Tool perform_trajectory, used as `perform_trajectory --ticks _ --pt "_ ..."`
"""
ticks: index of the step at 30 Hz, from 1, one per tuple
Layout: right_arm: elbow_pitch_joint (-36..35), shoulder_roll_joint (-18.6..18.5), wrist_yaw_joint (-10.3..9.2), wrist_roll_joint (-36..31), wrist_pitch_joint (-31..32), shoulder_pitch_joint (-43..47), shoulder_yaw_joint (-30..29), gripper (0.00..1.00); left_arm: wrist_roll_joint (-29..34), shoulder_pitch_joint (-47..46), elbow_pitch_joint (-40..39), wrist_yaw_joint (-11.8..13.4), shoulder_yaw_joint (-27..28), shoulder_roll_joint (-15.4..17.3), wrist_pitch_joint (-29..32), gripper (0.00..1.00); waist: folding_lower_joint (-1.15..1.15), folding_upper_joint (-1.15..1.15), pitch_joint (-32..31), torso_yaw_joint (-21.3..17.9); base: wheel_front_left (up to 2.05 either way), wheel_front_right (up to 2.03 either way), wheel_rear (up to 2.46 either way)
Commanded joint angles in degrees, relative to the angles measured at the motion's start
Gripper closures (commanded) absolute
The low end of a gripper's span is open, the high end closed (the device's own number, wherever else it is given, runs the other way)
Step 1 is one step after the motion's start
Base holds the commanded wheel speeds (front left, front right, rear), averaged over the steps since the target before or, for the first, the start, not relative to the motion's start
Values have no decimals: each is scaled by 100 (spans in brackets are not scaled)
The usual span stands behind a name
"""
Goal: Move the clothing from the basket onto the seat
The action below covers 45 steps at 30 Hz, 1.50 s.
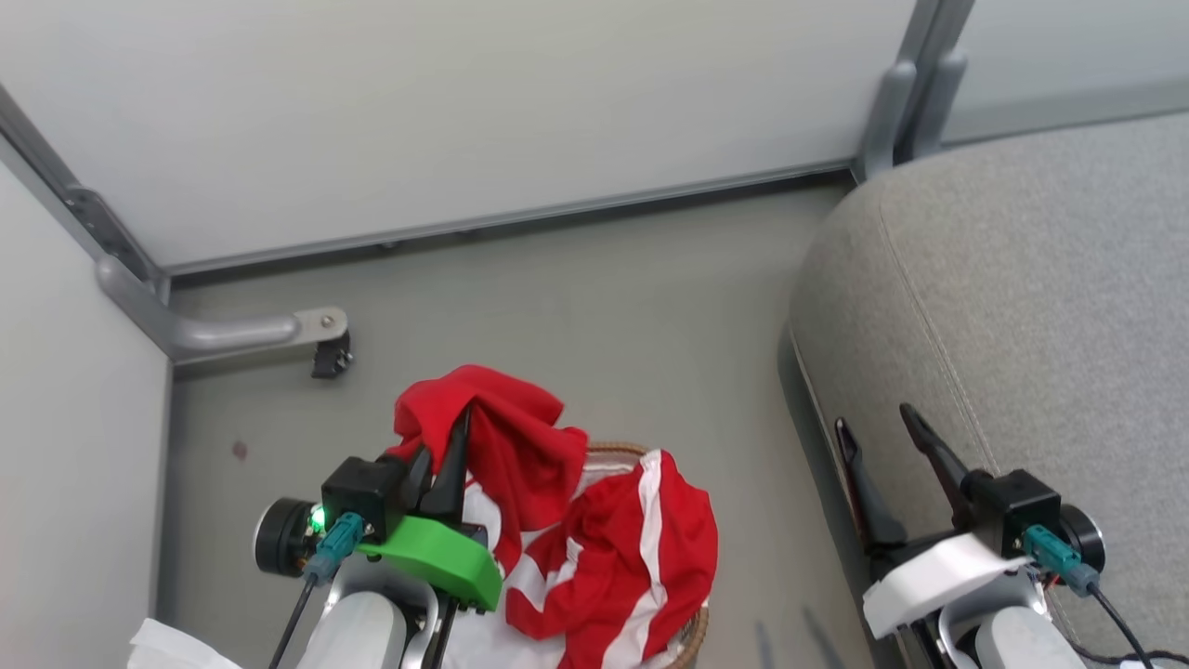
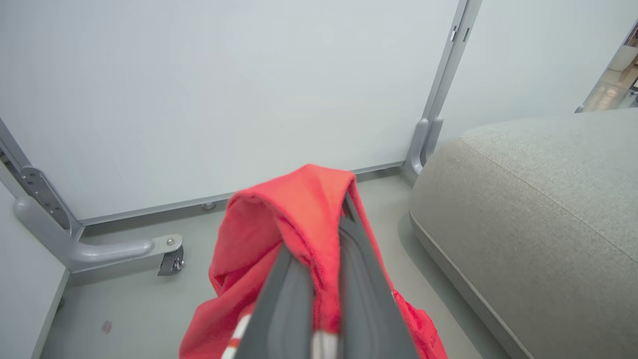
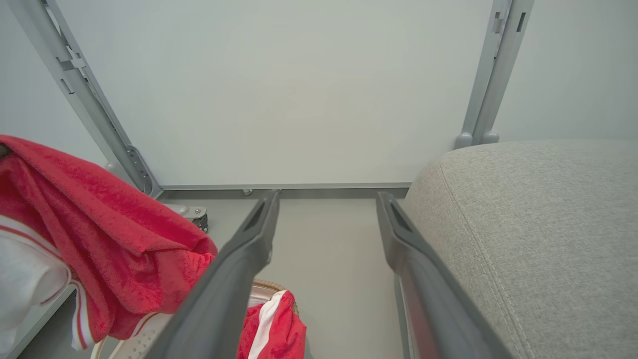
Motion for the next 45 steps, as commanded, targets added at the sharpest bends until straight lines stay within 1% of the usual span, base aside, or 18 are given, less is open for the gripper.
perform_trajectory --ticks 1,7,15,18,22,28,32,34,39,42,43,44,45 --pt "30 -34 -2 57 -28 128 28 0 -54 70 -171 39 -21 9 -4 100 0 0 -410 278 0 0 0" --pt "84 -63 -2 67 -28 289 182 0 -159 -136 -870 47 -132 11 -4 100 0 0 -533 378 0 0 0" --pt "197 -155 -1 102 -28 445 442 0 -295 -446 -1520 28 -337 11 -4 100 0 0 -613 464 0 0 0" --pt "229 -197 -1 124 -28 478 683 0 -340 -519 -1598 26 -433 12 -3 100 0 0 -614 501 0 0 0" --pt "221 -280 -3 168 -28 395 1158 0 -380 -625 -1628 42 -559 10 -4 100 0 0 -592 566 0 0 0" --pt "118 -341 -3 363 -28 -135 1971 0 -515 -737 -1681 86 -765 11 -3 100 0 0 -516 691 0 0 0" --pt "-4 -364 -3 417 -28 -714 2390 0 -562 -770 -1692 110 -910 10 -3 100 0 0 -448 755 0 0 0" --pt "23 -343 -3 429 -28 -947 2511 0 -585 -784 -1674 122 -968 11 -3 100 0 0 -423 781 0 0 0" --pt "438 -265 -3 319 -28 -1487 2765 0 -667 -863 -1678 138 -1158 12 -3 100 0 0 -318 889 0 0 0" --pt "970 -163 -3 279 -28 -1723 2895 0 -726 -942 -1682 157 -1278 10 -3 100 0 0 -273 971 0 0 0" --pt "1180 -129 -3 263 -27 -1804 2908 7 -744 -966 -1682 167 -1318 11 -3 100 0 0 -260 1002 0 0 0" --pt "1336 -107 -3 242 -27 -1853 2934 18 -763 -989 -1680 170 -1355 11 -3 100 0 0 -246 1037 0 0 0" --pt "1507 -72 -3 241 -28 -1900 2933 50 -787 -1016 -1678 181 -1397 10 -3 100 0 0 -232 1073 0 0 0"
